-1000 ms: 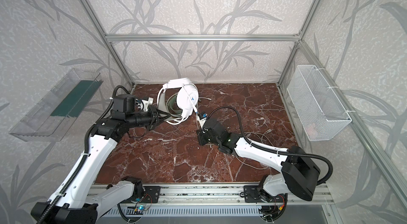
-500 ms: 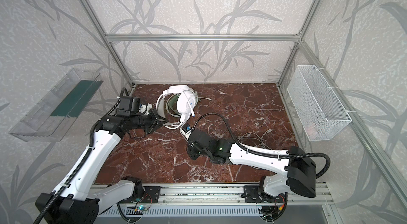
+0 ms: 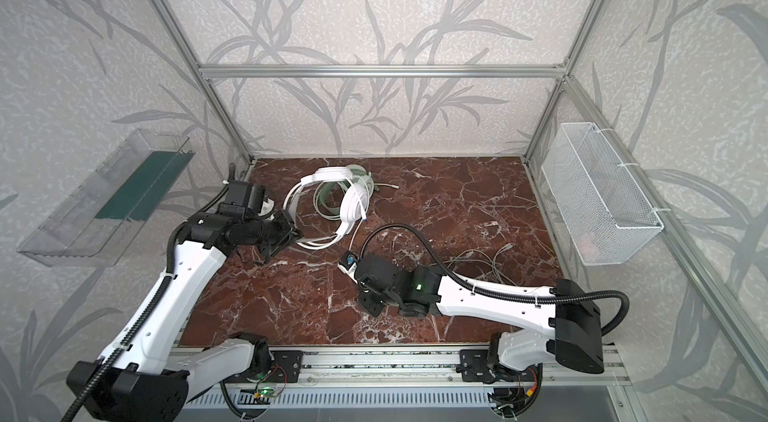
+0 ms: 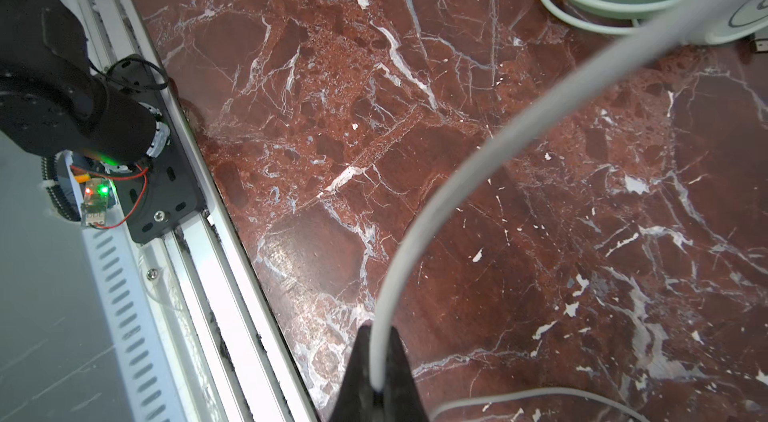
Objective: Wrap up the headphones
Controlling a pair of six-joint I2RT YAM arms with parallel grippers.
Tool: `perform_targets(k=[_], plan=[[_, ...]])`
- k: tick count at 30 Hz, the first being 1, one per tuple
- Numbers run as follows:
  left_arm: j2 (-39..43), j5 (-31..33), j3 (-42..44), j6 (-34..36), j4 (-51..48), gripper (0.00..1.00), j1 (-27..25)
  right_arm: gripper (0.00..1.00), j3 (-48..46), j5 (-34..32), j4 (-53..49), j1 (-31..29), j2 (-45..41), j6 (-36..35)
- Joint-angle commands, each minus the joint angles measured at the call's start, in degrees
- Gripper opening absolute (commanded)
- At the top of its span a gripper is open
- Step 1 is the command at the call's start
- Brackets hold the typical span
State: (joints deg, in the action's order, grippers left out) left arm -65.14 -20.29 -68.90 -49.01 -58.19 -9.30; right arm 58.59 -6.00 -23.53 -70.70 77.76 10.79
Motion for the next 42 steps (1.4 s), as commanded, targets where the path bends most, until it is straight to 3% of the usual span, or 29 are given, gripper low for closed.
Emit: perform_targets(k=[1, 6, 14, 21, 25, 32, 36, 42], plan=[[-0.42, 2.79, -3.12, 2.87, -1.11, 0.0, 0.33, 0.0, 2.8, -3.0, -4.62, -1.13, -3.45, -4.0], [-1.62, 6.01, -5.15, 11.64, -3.19, 0.0, 0.33, 0.0, 2.29, -12.64, -5.29, -1.81, -11.49, -10.01], [-1.15, 11.84, -6.78, 16.94, -6.47, 0.0, 0.39, 0.0, 3.26, -18.39, -9.02, -1.84, -18.51, -17.68], [2.48, 12.65, -4.32, 20.16, -4.03, 0.0, 0.33, 0.0, 6.97, -15.87, -12.02, -2.03, -21.74, -21.82], [2.39, 8.78, -0.92, 21.67, -1.6, 0.0, -0.12, 0.0, 10.37, -14.46, -13.98, -2.43, -20.91, -26.39], [2.82, 12.63, 2.85, 25.98, -0.78, 0.0, -9.01, 0.0, 19.65, -20.01, -18.13, -2.79, -14.09, -39.11], [5.0, 16.59, 4.91, 28.38, 0.36, 0.0, -15.32, 0.0, 20.86, -25.24, -11.4, -2.95, -12.69, -48.45], [8.53, 18.67, 7.59, 31.74, 2.56, 0.0, -19.8, 0.0, 25.4, -26.4, -3.17, -2.96, -8.54, -57.79]])
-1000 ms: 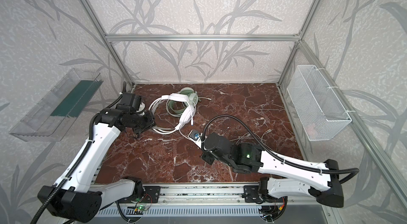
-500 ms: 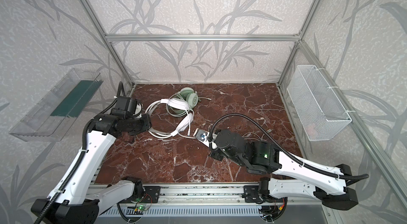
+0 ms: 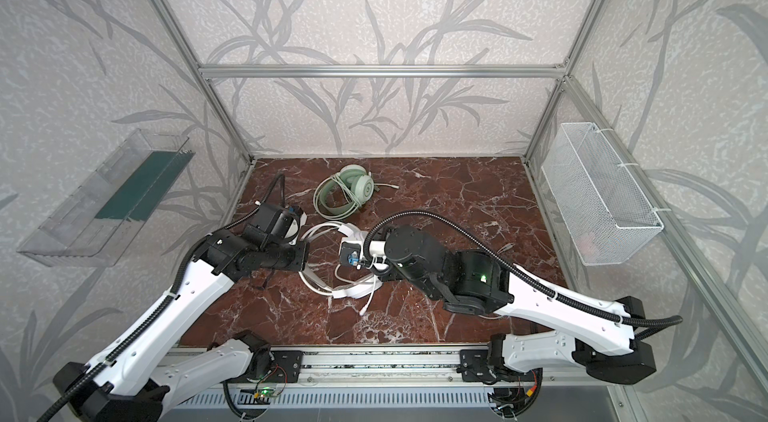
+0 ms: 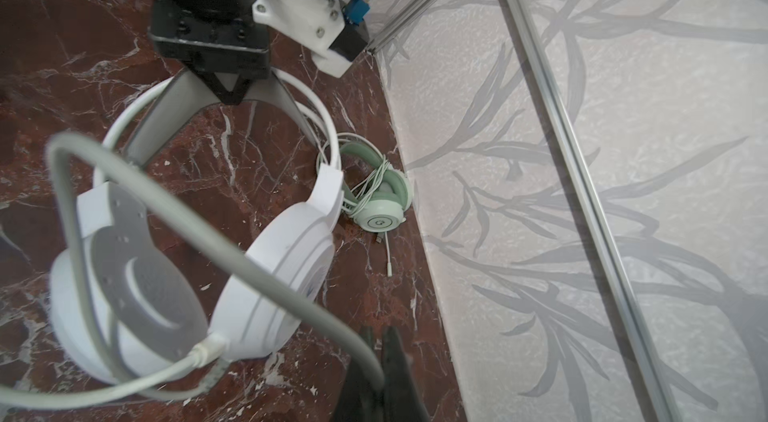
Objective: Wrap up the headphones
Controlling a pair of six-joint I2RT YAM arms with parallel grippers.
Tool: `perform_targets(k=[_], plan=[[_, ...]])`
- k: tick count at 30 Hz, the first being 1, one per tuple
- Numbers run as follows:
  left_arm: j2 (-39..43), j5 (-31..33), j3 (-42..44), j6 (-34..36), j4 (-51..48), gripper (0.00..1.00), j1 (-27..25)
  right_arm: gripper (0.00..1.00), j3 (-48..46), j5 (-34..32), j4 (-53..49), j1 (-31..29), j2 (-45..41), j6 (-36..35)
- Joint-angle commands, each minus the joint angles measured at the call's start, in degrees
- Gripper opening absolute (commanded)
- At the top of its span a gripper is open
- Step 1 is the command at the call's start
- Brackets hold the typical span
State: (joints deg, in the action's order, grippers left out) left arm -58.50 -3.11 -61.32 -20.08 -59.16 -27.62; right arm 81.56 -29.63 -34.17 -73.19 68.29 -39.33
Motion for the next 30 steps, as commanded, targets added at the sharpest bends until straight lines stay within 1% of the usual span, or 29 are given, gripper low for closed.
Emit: perform_targets(k=[1, 3, 6, 11, 16, 20, 22, 25, 28, 30], plan=[[1.96, 1.66, 0.19, 3.09, 3.58, 0.0, -2.34, 0.0, 2.08, -2.97, 10.11, -0.38, 1.41, -9.87], [1.9, 2.01, 0.46, 3.53, 3.61, 0.0, -4.26, 0.0, 2.04, -1.96, 13.94, 0.05, 2.97, -13.99], [1.42, 2.37, 0.05, 3.55, 3.24, 0.0, -7.24, 0.0, 4.13, 1.94, 14.57, 1.96, 5.77, -14.2], [2.22, 3.02, -1.62, 3.74, 2.41, 0.0, -11.1, 0.0, 8.7, 10.37, 13.95, 9.64, 9.67, -9.44], [2.94, 1.97, -3.19, 2.62, 2.31, 0.0, -14.17, 0.0, 14.69, 15.93, 11.43, 13.86, 15.46, -6.9], [3.32, 2.0, -5.67, 1.08, 2.62, 0.0, -17.69, 0.0, 19.34, 21.48, 7.8, 20.25, 20.69, -1.22], [3.57, 1.56, -6.62, 0.43, 2.98, 0.0, -18.75, 0.0, 20.71, 23.45, 6.32, 21.76, 22.69, 0.68], [3.64, 0.87, -7.99, -0.12, 3.37, 0.0, -19.97, 0.0, 20.65, 24.98, 5.92, 22.3, 24.52, 1.84], [3.65, 0.3, -8.91, -0.49, 3.52, 0.0, -20.77, 0.0, 20.45, 25.93, 5.41, 22.62, 25.38, 3.2], [3.95, -0.56, -9.42, -0.62, 3.59, 0.0, -20.9, 0.0, 19.8, 27.23, 5.69, 24.05, 25.57, 5.5]])
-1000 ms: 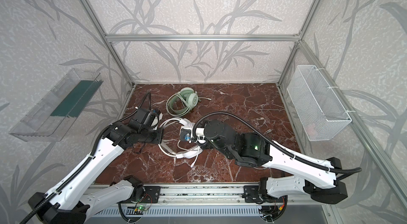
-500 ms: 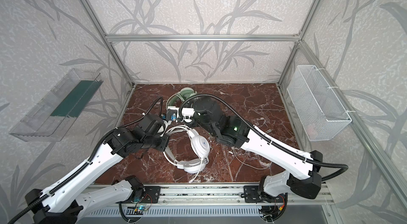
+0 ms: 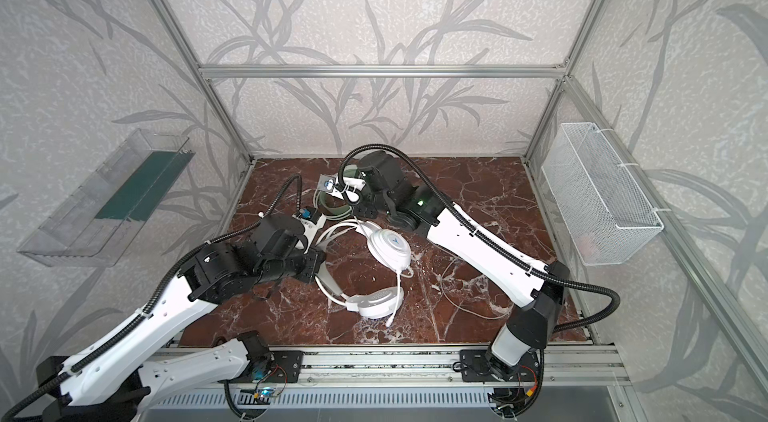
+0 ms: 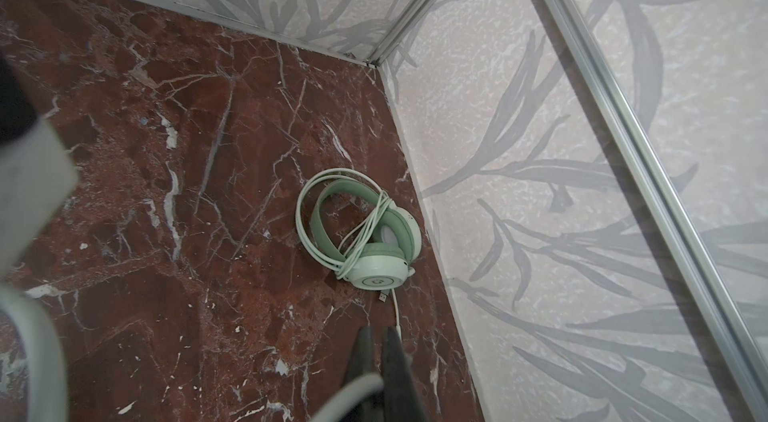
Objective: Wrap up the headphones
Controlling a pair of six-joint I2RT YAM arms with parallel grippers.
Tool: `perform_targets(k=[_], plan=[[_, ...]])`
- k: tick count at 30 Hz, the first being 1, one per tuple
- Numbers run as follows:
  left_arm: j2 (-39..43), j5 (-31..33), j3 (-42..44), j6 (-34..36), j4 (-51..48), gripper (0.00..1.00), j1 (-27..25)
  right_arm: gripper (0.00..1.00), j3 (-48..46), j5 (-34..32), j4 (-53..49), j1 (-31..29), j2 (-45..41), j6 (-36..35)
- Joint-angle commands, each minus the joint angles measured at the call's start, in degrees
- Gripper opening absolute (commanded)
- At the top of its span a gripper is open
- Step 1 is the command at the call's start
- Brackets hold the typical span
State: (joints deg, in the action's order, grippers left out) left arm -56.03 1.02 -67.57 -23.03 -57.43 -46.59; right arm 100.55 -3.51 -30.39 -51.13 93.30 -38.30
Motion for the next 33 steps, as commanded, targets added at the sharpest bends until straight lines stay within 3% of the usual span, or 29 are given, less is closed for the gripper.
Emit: perform_targets(k=[1, 5, 13, 22, 33], plan=[[1.77, -4.93, -3.27, 2.24, 2.1, 0.0, -1.93, 0.0, 0.6, 1.97, 1.89, 2.76, 0.63, 5.81], [3.53, -4.18, -3.66, 1.69, 2.94, 0.0, -1.93, 0.0, -1.32, 6.01, 2.59, 6.14, 0.37, 11.44], [3.61, -6.26, -5.9, 0.89, 2.45, 0.0, -1.95, 0.1, -4.22, 7.73, 4.25, 8.48, 0.83, 14.95], [4.67, -8.22, -7.62, -0.51, 4.14, 0.0, -1.94, 0.3, -8.47, 12.21, 7.38, 12.2, 1.45, 20.06], [4.46, -5.89, -12.01, -2.97, 2.03, 0.0, -1.84, 0.36, -17.21, 16.82, 13.32, 14.12, 0.66, 24.37]])
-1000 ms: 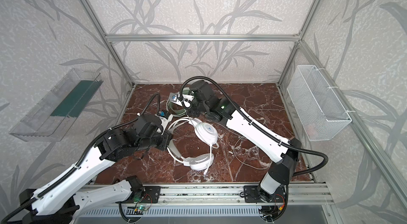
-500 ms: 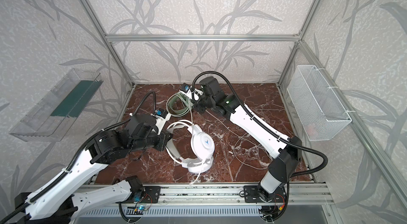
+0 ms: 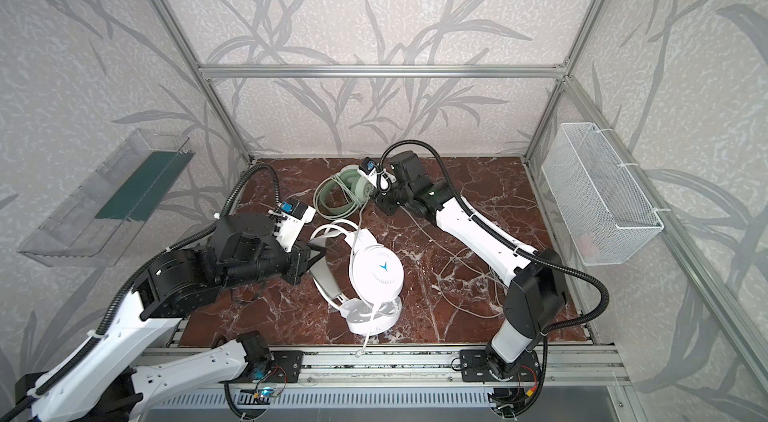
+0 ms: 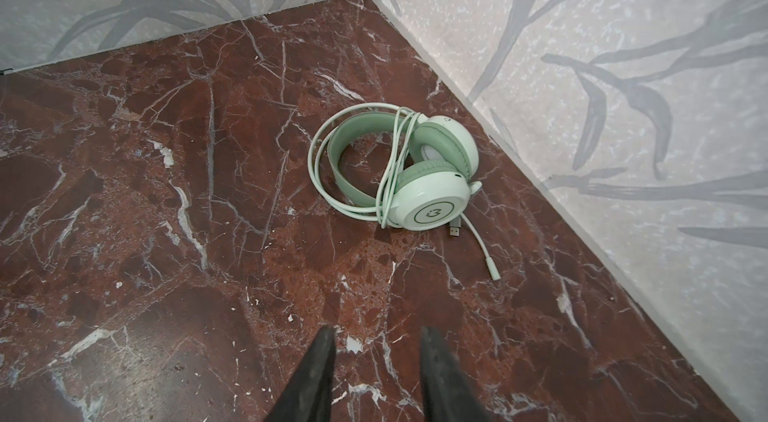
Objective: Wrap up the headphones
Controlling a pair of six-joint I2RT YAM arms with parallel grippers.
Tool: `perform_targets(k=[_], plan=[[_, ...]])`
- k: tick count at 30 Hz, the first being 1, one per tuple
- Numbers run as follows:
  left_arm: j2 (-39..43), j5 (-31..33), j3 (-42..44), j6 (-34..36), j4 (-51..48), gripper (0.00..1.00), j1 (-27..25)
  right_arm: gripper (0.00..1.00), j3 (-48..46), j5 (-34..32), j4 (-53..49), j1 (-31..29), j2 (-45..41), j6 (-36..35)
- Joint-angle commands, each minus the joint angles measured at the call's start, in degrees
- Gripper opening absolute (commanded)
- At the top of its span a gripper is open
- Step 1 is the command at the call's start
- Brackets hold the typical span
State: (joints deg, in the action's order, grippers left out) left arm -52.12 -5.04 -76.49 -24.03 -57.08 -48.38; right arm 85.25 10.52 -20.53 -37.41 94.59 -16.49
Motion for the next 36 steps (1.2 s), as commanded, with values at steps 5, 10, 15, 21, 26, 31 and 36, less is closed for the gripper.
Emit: perform_targets(k=[5, 10, 15, 21, 26, 31, 36], plan=[[0.09, -0.43, -5.92, -4.31, 1.27, 0.0, -0.05, 0.4, -8.89, 6.86, 10.89, 0.67, -0.82, 5.96], [-0.52, 0.17, -8.53, -5.45, -0.63, 0.0, -0.05, 0.41, -13.4, 7.26, 14.99, 0.75, 0.44, 7.67], [-1.2, 1.92, -10.51, -5.97, -3.03, 0.0, -0.09, 0.39, -14.99, 7.09, 14.99, 1.37, 2.32, 8.74], [-2.02, 4.83, -14.15, -6.54, -5.61, 0.0, 0.29, 0.33, -17.71, 7.8, 17.04, 1.37, 5.26, 12.56], [-2.89, 7.24, -16.81, -6.6, -7.19, 0.0, 0.73, 0.3, -22.52, 9.08, 21.24, 1.37, 4.89, 14.98], [-4.05, 8.05, -18.19, -6.99, -7.42, 0.0, 1.82, 0.29, -28.27, 8.84, 26.23, 1.37, 4.18, 17.12], [-5.18, 6.38, -19.05, -7.31, -7.52, 0.0, 4.33, 0.3, -32.14, 9.3, 28.71, 1.37, 4.51, 18.05]])
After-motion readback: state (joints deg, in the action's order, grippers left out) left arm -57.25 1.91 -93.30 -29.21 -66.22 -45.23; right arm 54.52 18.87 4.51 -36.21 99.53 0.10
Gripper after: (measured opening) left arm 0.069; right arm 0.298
